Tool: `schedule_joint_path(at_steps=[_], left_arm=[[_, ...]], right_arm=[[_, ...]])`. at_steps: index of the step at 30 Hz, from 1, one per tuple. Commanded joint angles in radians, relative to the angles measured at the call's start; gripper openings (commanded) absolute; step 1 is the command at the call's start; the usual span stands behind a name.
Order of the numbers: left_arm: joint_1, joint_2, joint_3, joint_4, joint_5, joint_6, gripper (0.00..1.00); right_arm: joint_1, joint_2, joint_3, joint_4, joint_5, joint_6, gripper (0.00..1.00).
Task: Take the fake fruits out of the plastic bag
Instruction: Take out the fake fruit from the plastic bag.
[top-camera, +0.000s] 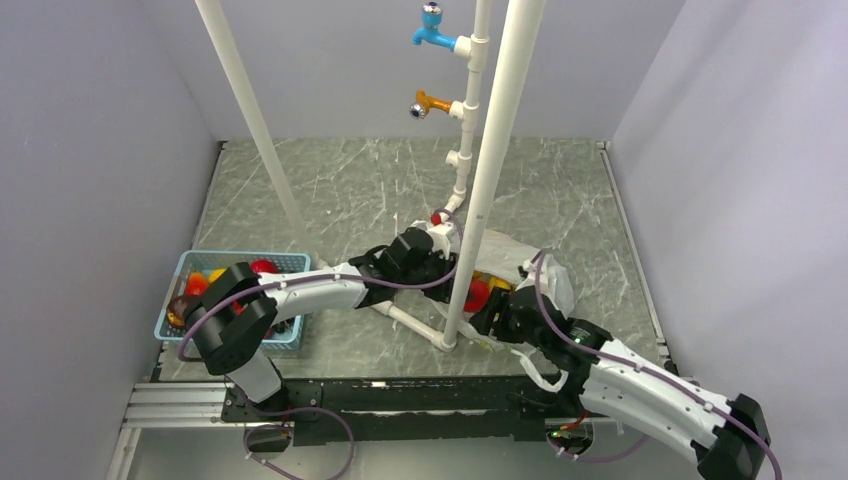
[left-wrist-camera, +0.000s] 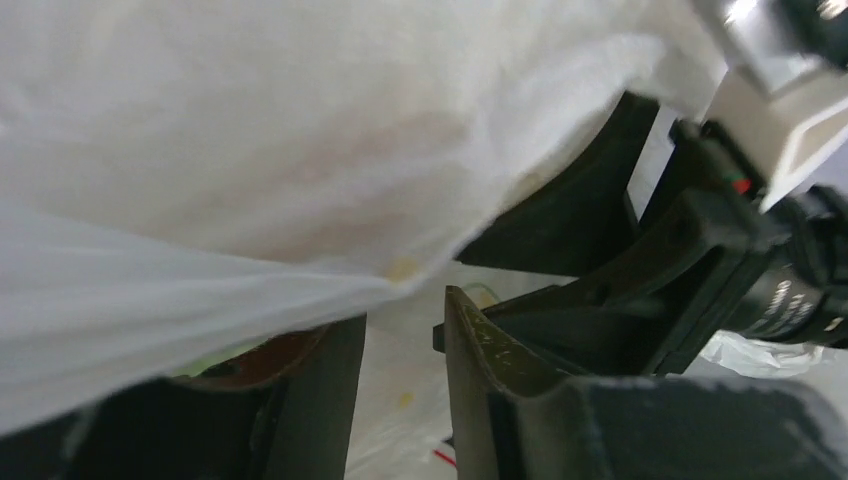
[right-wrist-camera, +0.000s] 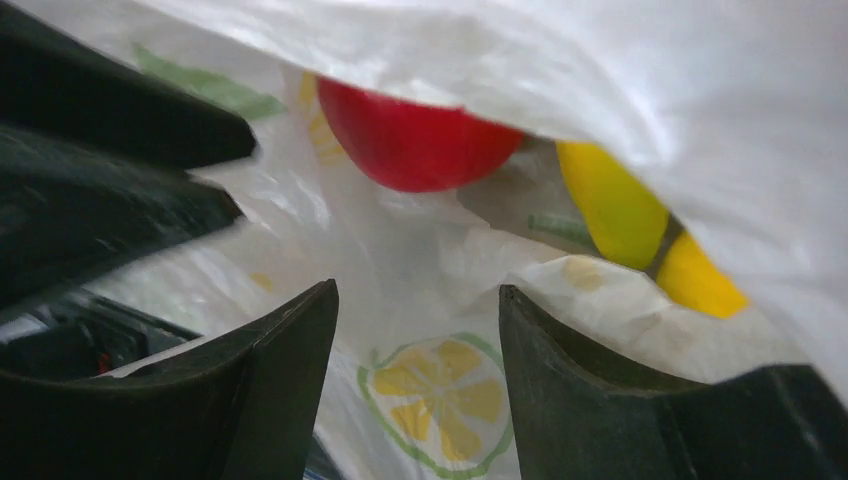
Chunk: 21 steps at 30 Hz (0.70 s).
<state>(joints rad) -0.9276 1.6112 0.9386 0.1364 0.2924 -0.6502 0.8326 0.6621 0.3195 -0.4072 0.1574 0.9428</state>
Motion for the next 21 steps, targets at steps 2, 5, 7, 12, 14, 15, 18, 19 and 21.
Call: schedule_joint_path(at_steps=[2,5,7,12,14,15,18,19,21], left_arm=[[-0.048,0.013,0.092,-0.026,-0.049,0.083,0.46],[-0.050,0.069,0.141,-0.049,-0.083,0.096,0.54],[-0.051,0.100,0.168,-0.059,-0.116,0.093,0.59],[-0.066,0.164,0.242,-0.120,-0.203,0.122,0.70],[-0.080,0.184,0.268,-0.147,-0.245,0.152,0.74],[-0.086,0.196,0.286,-0.174,-0.261,0.171,0.75],[-0.116,0.230,0.327,-0.234,-0.333,0.203,0.77],[-0.126,0.237,0.331,-0.248,-0.366,0.206,0.80],[-0.141,0.242,0.327,-0.257,-0.415,0.210,0.83]], right_arm=[[0.004,-0.115,0.122,-0.201,0.256,0.101,0.63],[0.002,-0.143,0.158,-0.293,0.342,0.179,0.56],[0.003,-0.157,0.158,-0.309,0.343,0.181,0.37],[0.003,-0.165,0.145,-0.271,0.306,0.127,0.36],[0.003,-0.157,0.153,-0.266,0.289,0.105,0.35],[0.003,-0.153,0.157,-0.266,0.282,0.096,0.35],[0.005,-0.154,0.152,-0.260,0.272,0.074,0.35],[0.003,-0.154,0.148,-0.252,0.270,0.066,0.35],[0.002,-0.156,0.138,-0.232,0.259,0.050,0.35]])
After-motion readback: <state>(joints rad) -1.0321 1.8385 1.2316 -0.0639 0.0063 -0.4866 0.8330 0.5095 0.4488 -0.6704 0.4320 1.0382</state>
